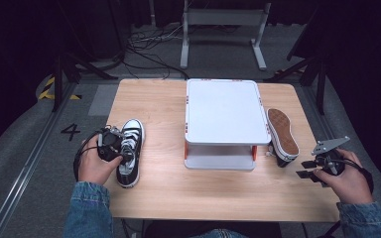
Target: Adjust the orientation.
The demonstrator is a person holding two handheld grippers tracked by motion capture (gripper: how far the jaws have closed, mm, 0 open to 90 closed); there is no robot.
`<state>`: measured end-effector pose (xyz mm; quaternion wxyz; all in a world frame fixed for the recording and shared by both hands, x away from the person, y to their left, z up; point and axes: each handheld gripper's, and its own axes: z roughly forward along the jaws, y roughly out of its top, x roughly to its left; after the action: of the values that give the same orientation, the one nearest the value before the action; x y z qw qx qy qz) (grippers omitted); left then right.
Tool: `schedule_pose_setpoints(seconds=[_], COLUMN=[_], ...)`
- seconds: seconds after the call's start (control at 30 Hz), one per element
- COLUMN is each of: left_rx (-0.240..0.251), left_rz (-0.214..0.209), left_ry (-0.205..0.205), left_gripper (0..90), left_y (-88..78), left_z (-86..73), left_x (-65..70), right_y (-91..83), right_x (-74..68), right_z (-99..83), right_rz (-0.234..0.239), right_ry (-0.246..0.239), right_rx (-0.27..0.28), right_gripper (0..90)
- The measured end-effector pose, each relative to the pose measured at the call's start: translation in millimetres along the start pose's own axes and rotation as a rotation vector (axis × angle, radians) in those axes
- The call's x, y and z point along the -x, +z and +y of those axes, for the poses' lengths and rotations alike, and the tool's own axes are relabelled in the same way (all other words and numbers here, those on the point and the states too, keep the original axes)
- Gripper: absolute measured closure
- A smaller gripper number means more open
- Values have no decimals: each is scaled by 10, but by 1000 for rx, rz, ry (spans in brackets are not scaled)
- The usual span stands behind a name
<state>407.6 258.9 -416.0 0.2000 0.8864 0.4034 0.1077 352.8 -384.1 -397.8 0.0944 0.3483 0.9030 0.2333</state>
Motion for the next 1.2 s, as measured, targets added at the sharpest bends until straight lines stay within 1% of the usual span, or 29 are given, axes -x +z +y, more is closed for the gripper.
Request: schedule_pose_setpoints(seconds=[0.07, 0.1, 0.13, 0.17, 0.2, 0.23, 0.27, 0.3, 0.33, 0.37, 0.4, 0.43, 0.47, 0.5, 0.53, 0.57, 0.63, 0.67, 0.7, 0.77, 0.8, 0.83, 0.87, 0.97, 1.0, 1.03, 1.17, 1.2], left_rx=[-2, 2, 4, 7, 8, 8, 13, 14, 26, 26, 34, 31, 40, 48, 59, 80, 85, 91, 89, 100, 101, 117, 120, 130, 129, 130, 167, 169], left_rz=[-4, 9, 2, 10, 15, 15, 28, 34, 41, 41, 50, 62, 83, 82, 77, 49, 50, 43, 41, 51, 47, 45, 37, 21, 16, 14, -19, -22], left_ry=[-10, -5, -18, -21, -31, -31, -44, -48, -60, -60, -77, -78, -75, -79, -93, -108, -105, -113, -106, -91, -85, -80, -82, -60, -68, -54, -51, -53], left_gripper=[377, 403, 427, 450, 487, 542, 578, 610, 662, 700, 700, 725, 739, 748, 755, 765, 767, 773, 777, 784, 786, 789, 794, 796, 797, 798, 801, 801], left_y=[12, 13, 12, 9, -5, -5, -28, -47, -67, -67, -80, -88, -94, -98, -105, -120, -143, -153, -184, -232, -272, -310, -336, -398, -414, -432, -514, -526], left_z=[5, 3, -5, -9, -15, -15, -17, -17, -20, -20, -23, -21, -19, -17, -15, 1, 21, 35, 69, 118, 154, 185, 209, 273, 293, 314, 383, 389], left_x=[-10, -22, -30, -34, -39, -39, -24, -17, -8, -8, -2, 4, 10, 13, 18, 30, 46, 68, 97, 151, 192, 226, 252, 309, 337, 346, 402, 410], right_y=[-4, -4, -3, -3, -4, -7, -11, -12, -14, -14, -13, -12, -9, -5, -3, -4, -5, -9, -11, -18, -20, -22, -25, -30, -31, -32, -35, -35], right_x=[-7, -9, -10, -12, -14, -15, -17, -17, -17, -17, -16, -16, -15, -16, -19, -18, -16, -16, -16, -17, -16, -14, -10, -10, -9, -9, -7, -7], right_z=[-9, -12, -16, -21, -24, -29, -33, -34, -35, -35, -35, -32, -29, -27, -25, -25, -26, -28, -29, -32, -33, -36, -40, -45, -46, -47, -53, -56], right_rz=[-1, -2, -3, -3, -3, -3, -2, -3, -3, -3, -3, -3, -5, -3, -3, -4, -6, -6, -7, -9, -8, -8, -9, -10, -11, -11, -10, -12], right_ry=[6, 7, 4, 2, 4, 3, 6, 6, 7, 7, 7, 6, 2, 0, 1, 1, 0, 1, 3, 6, 6, 6, 3, 7, 7, 7, 8, 8], right_rx=[-3, -4, -1, -2, -2, -3, -5, -5, -4, -4, -2, -2, -2, -3, -5, -4, -3, -3, -3, -2, -1, 0, 0, 0, 0, 0, 0, -1], right_gripper=[553, 553, 552, 552, 552, 551, 551, 551, 551, 551, 551, 551, 551, 551, 551, 552, 553, 553, 553, 553, 554, 554, 554, 554, 554, 554, 554, 555])
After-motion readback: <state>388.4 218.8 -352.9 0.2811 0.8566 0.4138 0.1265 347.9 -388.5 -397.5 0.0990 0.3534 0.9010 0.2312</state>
